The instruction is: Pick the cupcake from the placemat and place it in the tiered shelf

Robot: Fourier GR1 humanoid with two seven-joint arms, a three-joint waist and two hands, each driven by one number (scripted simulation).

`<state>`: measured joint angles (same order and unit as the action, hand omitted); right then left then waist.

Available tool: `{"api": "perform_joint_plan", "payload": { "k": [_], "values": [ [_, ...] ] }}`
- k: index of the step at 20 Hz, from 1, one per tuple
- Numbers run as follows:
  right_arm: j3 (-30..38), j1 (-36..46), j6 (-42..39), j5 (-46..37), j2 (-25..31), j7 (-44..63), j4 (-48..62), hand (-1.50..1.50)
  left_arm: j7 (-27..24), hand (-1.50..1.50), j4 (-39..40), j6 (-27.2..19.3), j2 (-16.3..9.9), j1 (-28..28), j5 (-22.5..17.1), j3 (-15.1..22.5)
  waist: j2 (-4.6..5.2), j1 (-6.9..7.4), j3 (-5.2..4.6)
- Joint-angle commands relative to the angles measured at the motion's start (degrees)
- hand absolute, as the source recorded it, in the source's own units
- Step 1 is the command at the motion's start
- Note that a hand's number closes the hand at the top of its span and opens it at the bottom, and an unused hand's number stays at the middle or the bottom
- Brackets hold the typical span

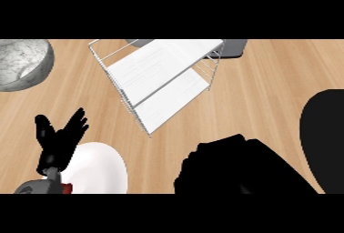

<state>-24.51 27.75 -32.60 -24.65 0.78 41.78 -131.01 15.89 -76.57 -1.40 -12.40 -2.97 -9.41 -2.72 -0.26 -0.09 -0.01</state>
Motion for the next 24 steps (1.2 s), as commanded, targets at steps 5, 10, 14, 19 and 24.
{"api": "perform_joint_plan", "payload": {
  "k": [5, 10, 14, 19, 24],
  "values": [
    [16.9, 24.0, 0.4, 11.3, -0.8, 14.0, 9.9, 1.50, 0.4, 0.00, -1.8, 2.3, -1.6, 2.3, -0.7, -0.8, 0.05, 0.68, -0.06],
    [25.9, 34.6, 0.8, 13.4, 2.5, 10.3, 21.5, 1.50, -0.7, 0.00, 0.5, 1.0, 1.0, -0.2, -0.1, -0.6, 0.19, 0.46, -0.03],
    [26.5, 39.5, 4.0, 9.7, 3.6, 4.9, 31.2, 1.50, -0.5, 0.00, 1.8, 1.0, 1.1, -0.9, 1.1, 0.0, 0.30, 0.64, -0.03],
    [29.9, 45.6, 2.6, 10.4, 7.4, -2.4, 44.6, 1.50, 0.4, 0.00, -2.9, -0.4, 2.3, 2.3, 1.8, 1.0, 0.31, 1.15, -0.01],
    [27.3, 47.0, 0.9, 7.9, 9.3, -11.2, 53.9, 1.50, -0.6, 0.00, 1.6, 1.8, 1.2, -0.7, 0.9, -0.7, 0.52, 0.94, -0.04]
  ]
}}
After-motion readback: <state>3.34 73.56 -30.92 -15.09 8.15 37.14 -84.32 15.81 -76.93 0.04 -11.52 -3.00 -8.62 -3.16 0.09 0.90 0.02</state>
